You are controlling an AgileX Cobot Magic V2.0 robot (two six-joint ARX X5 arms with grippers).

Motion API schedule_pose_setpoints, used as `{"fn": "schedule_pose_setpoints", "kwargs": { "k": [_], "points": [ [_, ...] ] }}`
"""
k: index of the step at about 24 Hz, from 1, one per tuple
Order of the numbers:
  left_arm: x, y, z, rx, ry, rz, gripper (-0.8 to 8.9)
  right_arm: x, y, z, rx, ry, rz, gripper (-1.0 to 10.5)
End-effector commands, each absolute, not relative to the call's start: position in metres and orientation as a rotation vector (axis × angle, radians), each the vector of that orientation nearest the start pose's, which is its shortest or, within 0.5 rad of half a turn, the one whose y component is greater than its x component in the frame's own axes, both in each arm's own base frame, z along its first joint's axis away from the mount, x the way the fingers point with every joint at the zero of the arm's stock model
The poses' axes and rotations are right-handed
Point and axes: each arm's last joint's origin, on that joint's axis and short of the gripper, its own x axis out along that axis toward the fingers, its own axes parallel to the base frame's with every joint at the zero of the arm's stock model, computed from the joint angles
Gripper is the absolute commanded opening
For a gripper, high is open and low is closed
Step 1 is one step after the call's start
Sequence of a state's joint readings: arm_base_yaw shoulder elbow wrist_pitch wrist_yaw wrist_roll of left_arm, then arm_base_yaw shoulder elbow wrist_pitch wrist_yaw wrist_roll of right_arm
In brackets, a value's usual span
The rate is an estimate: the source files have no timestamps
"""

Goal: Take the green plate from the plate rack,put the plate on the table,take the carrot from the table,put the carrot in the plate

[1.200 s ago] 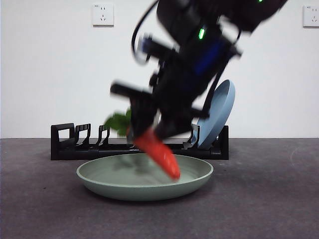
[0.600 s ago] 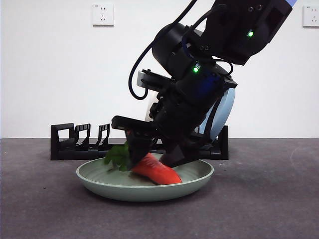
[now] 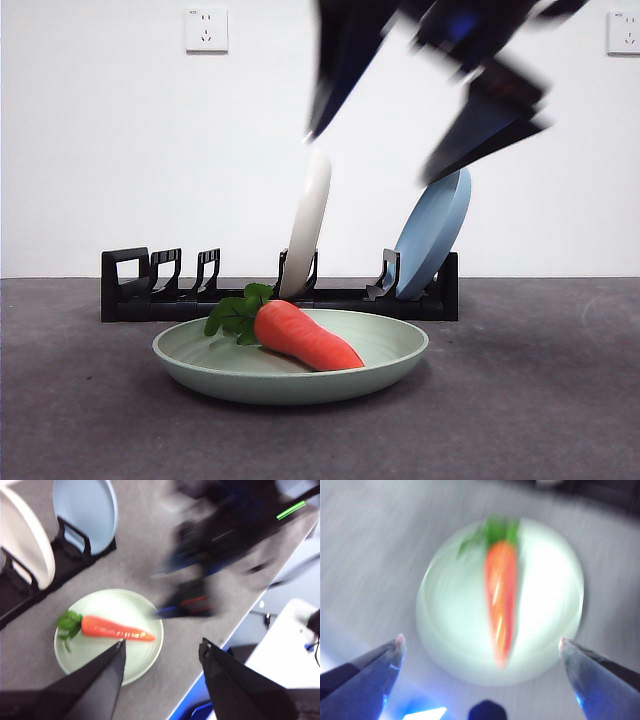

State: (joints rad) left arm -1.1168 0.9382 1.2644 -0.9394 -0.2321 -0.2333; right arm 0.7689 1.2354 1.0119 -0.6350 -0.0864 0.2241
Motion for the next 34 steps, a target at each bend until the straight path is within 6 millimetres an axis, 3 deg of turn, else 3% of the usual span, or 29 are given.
{"fn": "schedule_pose_setpoints", "kwargs": {
  "k": [1, 4, 7, 10, 13, 15, 34],
  "points": [
    [0.073, -0.136, 0.395, 0.196, 0.601, -0.787, 2.52, 0.146, 0.147, 0.302, -0.108, 0.964, 0.713, 5.9],
    [0.072, -0.134, 0.392, 0.221, 0.634, -0.782, 2.51, 0.113, 0.115, 0.319, -0.108, 0.967, 0.711, 5.9],
    [0.071, -0.132, 0.389, 0.244, 0.663, -0.777, 2.47, 0.095, 0.098, 0.325, -0.104, 0.956, 0.713, 5.5],
    [0.07, -0.13, 0.387, 0.264, 0.692, -0.768, 2.17, 0.082, 0.085, 0.33, -0.096, 0.939, 0.718, 3.7],
    [0.069, -0.128, 0.385, 0.281, 0.712, -0.762, -0.02, 0.073, 0.076, 0.332, -0.091, 0.924, 0.722, 1.2],
    [0.069, -0.128, 0.384, 0.286, 0.718, -0.761, -0.08, 0.07, 0.073, 0.333, -0.089, 0.917, 0.724, -0.2],
    [0.069, -0.128, 0.385, 0.287, 0.712, -0.755, -0.03, 0.067, 0.07, 0.334, -0.085, 0.904, 0.723, 0.0]
  ]
}}
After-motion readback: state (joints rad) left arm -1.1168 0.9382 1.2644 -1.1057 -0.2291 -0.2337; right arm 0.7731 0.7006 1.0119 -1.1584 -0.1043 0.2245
